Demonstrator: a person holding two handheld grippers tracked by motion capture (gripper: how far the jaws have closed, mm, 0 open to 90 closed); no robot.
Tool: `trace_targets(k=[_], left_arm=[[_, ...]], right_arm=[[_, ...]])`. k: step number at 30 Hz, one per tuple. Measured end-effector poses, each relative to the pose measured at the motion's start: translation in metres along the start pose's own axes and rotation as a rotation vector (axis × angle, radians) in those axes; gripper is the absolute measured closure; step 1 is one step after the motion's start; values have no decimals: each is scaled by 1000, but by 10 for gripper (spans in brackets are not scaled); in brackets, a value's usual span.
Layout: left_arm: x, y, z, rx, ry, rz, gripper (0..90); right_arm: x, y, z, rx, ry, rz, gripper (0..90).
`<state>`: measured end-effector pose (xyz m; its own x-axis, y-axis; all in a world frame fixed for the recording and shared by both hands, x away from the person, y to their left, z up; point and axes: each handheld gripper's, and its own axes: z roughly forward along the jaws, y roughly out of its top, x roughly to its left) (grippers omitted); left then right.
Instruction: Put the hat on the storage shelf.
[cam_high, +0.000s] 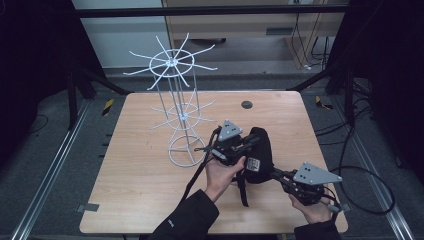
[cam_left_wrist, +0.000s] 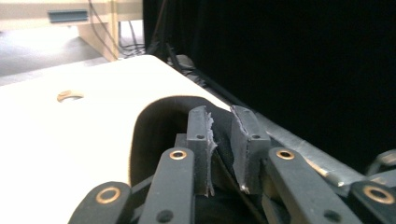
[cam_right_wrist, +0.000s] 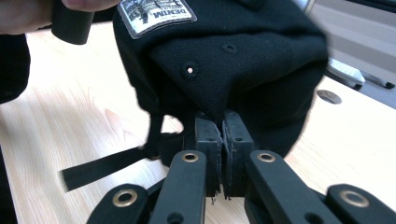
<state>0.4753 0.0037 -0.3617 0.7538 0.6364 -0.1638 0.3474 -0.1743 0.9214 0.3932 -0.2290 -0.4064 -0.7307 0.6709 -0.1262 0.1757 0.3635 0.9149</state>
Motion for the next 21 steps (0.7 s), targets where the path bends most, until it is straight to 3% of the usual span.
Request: trace_targets(k=[8, 13, 21], left_arm=[[3, -15, 0, 29, 21, 18, 770], [7, -16, -12, 34, 39, 40, 773], [7, -16, -15, 34, 17, 33, 762]], right_arm=[[-4, 13, -10, 91, -28, -32, 875], [-1, 29, -6, 143, -35, -67, 876], [1, 56, -18, 182, -68, -134, 875]])
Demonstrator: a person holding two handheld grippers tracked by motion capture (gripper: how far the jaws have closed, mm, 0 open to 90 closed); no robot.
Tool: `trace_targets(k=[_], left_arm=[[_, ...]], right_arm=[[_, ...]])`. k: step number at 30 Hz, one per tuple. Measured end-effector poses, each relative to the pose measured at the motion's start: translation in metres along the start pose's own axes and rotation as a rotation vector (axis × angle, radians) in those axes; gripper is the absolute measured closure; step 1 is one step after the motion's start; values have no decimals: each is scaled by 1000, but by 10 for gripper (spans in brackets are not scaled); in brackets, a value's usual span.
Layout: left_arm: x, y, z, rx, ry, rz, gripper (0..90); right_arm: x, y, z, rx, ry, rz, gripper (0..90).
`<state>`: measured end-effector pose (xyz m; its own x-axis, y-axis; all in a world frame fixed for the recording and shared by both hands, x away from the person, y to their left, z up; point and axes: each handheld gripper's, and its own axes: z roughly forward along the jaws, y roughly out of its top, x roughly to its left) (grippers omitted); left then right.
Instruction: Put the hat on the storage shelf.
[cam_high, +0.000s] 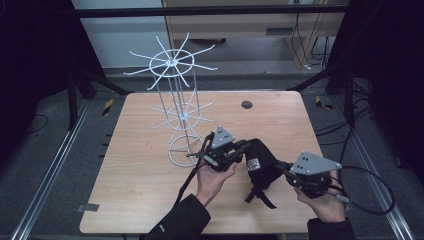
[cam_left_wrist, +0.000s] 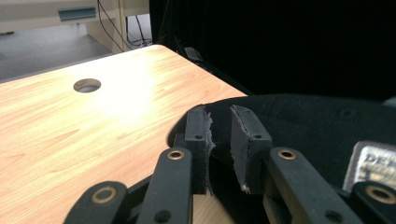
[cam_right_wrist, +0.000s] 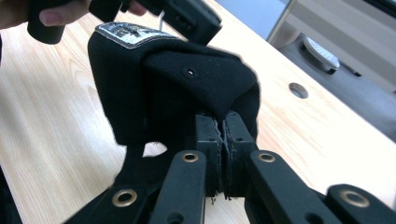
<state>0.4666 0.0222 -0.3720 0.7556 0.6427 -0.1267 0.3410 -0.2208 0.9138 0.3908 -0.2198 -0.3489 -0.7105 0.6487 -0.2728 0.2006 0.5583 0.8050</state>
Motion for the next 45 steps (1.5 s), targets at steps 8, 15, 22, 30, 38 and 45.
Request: trace_targets(k=[8, 15, 22, 30, 38, 45], left_arm=[[14, -13, -13, 47, 30, 5, 715], [30, -40, -54, 85, 58, 31, 666], [53, -79, -103, 107, 120, 26, 616], [87, -117, -154, 114, 227, -28, 579], [119, -133, -183, 93, 354, -73, 541], [134, -143, -186, 112, 411, -85, 504]], right_arm=[[7, 3, 22, 18, 88, 22, 866], [21, 9, 59, 73, 155, 12, 861], [42, 8, 119, 197, 184, -3, 851], [45, 7, 127, 142, 161, 22, 711], [7, 1, 84, -10, 48, 161, 584], [-14, -31, 81, 22, -46, 222, 506]])
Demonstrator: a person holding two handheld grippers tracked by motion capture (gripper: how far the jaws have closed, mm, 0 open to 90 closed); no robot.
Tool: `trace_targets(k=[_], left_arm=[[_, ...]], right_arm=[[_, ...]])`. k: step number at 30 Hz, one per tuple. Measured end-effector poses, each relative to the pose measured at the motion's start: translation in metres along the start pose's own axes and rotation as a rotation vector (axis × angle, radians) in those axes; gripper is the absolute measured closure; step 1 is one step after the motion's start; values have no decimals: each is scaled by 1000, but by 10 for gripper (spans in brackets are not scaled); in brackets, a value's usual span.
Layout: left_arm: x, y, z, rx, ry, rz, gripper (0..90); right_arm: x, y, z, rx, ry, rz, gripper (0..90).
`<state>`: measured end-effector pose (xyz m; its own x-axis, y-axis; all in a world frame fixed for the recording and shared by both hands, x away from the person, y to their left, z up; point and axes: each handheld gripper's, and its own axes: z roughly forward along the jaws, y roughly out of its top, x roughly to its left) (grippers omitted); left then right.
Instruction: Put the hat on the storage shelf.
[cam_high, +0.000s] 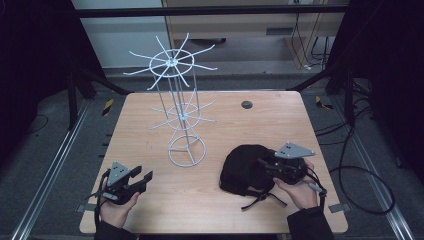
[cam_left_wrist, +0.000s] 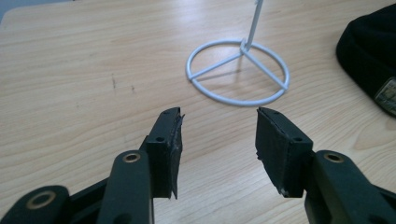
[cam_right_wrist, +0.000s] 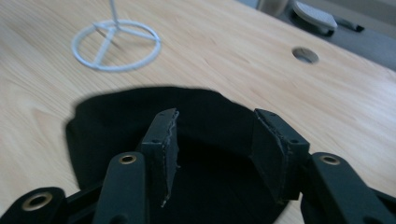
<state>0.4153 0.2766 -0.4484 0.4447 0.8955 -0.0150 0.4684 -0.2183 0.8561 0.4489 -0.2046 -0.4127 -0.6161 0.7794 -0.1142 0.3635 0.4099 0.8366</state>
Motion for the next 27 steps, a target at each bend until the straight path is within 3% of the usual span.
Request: trace_targets(k=[1, 6, 10, 13, 17, 19, 22, 27], left_arm=[[2, -1, 1, 8, 6, 1, 496], [11, -5, 4, 22, 25, -11, 486], [15, -7, 4, 22, 32, -29, 485], [17, -7, 6, 26, 31, -31, 484], [17, -8, 8, 37, 29, -30, 483], [18, -8, 8, 33, 28, -31, 483], [18, -8, 9, 34, 27, -33, 483], [18, -9, 9, 40, 25, -30, 484]], right_arm=[[-6, -7, 4, 24, -3, -4, 496], [-13, -14, 10, 33, 18, -17, 460], [-19, -17, 14, 32, 6, -13, 417], [-22, -19, 21, 21, 37, 11, 324], [-23, -21, 35, 27, 58, 6, 274], [-25, -22, 43, 41, 81, 18, 278], [-25, -26, 53, 80, 97, 12, 356], [-22, -36, 70, 199, 97, -9, 554]])
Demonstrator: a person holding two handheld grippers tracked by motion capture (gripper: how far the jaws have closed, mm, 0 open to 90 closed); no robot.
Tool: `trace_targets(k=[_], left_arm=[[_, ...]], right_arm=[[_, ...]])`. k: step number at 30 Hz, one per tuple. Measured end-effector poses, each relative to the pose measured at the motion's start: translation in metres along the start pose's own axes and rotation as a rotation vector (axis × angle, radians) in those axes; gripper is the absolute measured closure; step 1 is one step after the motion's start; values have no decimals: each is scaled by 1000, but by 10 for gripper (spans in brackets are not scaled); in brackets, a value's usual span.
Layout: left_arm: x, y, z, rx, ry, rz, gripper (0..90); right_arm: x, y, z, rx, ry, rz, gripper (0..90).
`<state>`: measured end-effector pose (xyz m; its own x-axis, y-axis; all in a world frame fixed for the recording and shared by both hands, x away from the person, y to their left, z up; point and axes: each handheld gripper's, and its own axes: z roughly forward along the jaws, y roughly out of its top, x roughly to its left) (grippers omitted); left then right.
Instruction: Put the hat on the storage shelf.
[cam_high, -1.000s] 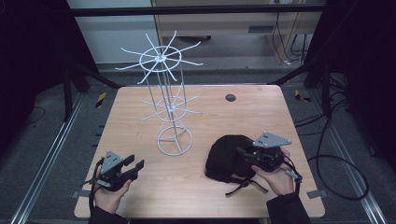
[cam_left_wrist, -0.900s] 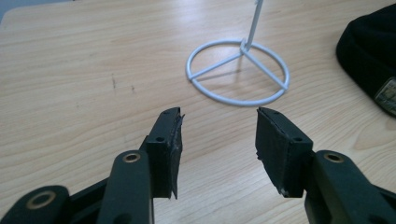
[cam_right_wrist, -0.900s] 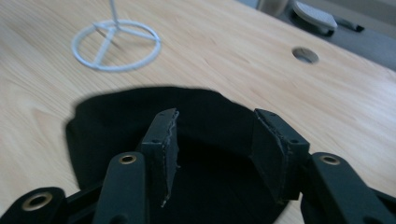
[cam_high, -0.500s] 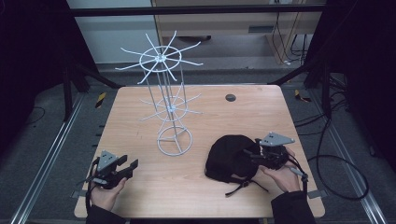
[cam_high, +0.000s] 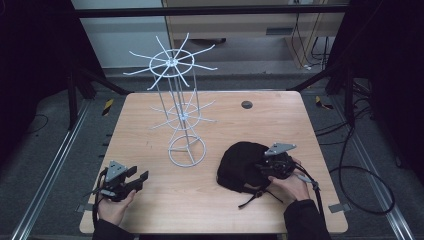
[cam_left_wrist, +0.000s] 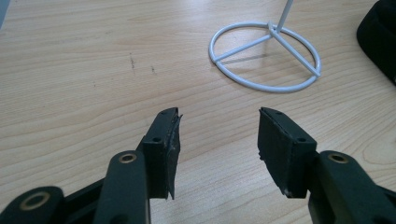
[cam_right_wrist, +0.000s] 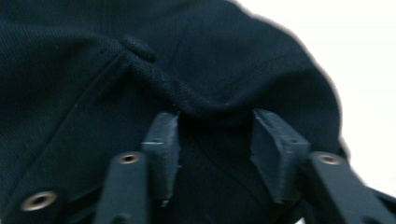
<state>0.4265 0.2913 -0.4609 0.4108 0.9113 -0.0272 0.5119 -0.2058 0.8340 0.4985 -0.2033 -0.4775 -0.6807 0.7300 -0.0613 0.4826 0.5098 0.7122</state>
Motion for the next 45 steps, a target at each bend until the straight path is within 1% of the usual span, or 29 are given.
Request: trace_targets(k=[1, 2, 4, 5, 6, 8, 10, 13, 14, 15, 17, 18, 22, 23, 26, 27, 28, 30, 31, 32, 33, 34, 35, 36, 37, 38, 39, 45], left_arm=[[0, 0, 0, 2, 1, 1, 484], [0, 0, 0, 3, 1, 0, 484], [0, 0, 1, 9, -3, 2, 485], [0, 0, 1, 8, -3, 1, 486], [0, 0, 1, 8, -4, 2, 486], [0, 0, 1, 6, -4, 3, 487], [-1, 0, 1, 6, -4, 4, 488], [0, 0, 1, 8, -4, 2, 489], [0, 0, 1, 8, -4, 1, 490], [0, 0, 1, 8, -4, 1, 490], [0, 0, 1, 9, -3, 1, 491], [0, 0, 1, 8, -3, 4, 491], [0, 0, 1, 6, -2, 2, 491], [0, 0, 1, 5, -1, 2, 491], [0, 0, 0, 3, 4, 3, 491], [0, 0, 0, 4, 3, 3, 491], [0, 0, 0, 4, 3, 3, 491], [0, 0, 0, 4, 4, 3, 491], [0, 0, 0, 5, 4, 3, 491], [0, 0, 0, 4, 5, 4, 491], [0, 0, 1, 6, 0, 2, 491], [0, -1, 1, 7, 1, 3, 491], [0, -1, 1, 6, 2, 2, 491], [0, 0, 1, 6, 2, 2, 491], [0, 0, 1, 6, 3, 2, 491], [0, 0, 1, 6, 4, 1, 491], [0, 0, 1, 6, 4, 1, 491], [1, -1, 1, 4, 1, -3, 491]], right_arm=[[0, -1, 4, 21, 3, 8, 592], [0, -1, 6, 42, -2, 4, 607], [2, -2, 10, 64, -7, -8, 631], [3, -2, 12, 74, -10, -16, 670], [4, -2, 13, 81, -10, -20, 702], [7, -2, 15, 93, -25, -27, 771], [8, -1, 15, 96, -25, -17, 848], [9, -1, 13, 95, -36, -32, 886], [10, 0, 8, 74, -37, -36, 891], [10, 0, 6, 64, -38, -40, 893], [10, 1, -2, 35, -40, -35, 895], [10, 1, -2, 35, -40, -35, 895], [9, 4, -22, -50, -49, -34, 897], [9, 5, -30, -87, -56, -35, 898], [9, 7, -43, -140, -69, -43, 899], [8, 7, -50, -167, -75, -43, 899], [7, 9, -58, -207, -80, -41, 900], [6, 11, -67, -249, -84, -33, 900], [6, 11, -67, -249, -84, -33, 900], [6, 12, -71, -266, -84, -29, 900], [7, 14, -76, -292, -85, -24, 900], [7, 15, -79, -305, -81, -22, 900], [8, 19, -87, -337, -86, -24, 900], [8, 19, -87, -337, -86, -24, 900], [9, 21, -91, -358, -83, -23, 900], [10, 25, -100, -400, -78, -21, 900], [10, 25, -100, -400, -78, -21, 900], [17, 44, -125, -523, -60, -30, 900]])
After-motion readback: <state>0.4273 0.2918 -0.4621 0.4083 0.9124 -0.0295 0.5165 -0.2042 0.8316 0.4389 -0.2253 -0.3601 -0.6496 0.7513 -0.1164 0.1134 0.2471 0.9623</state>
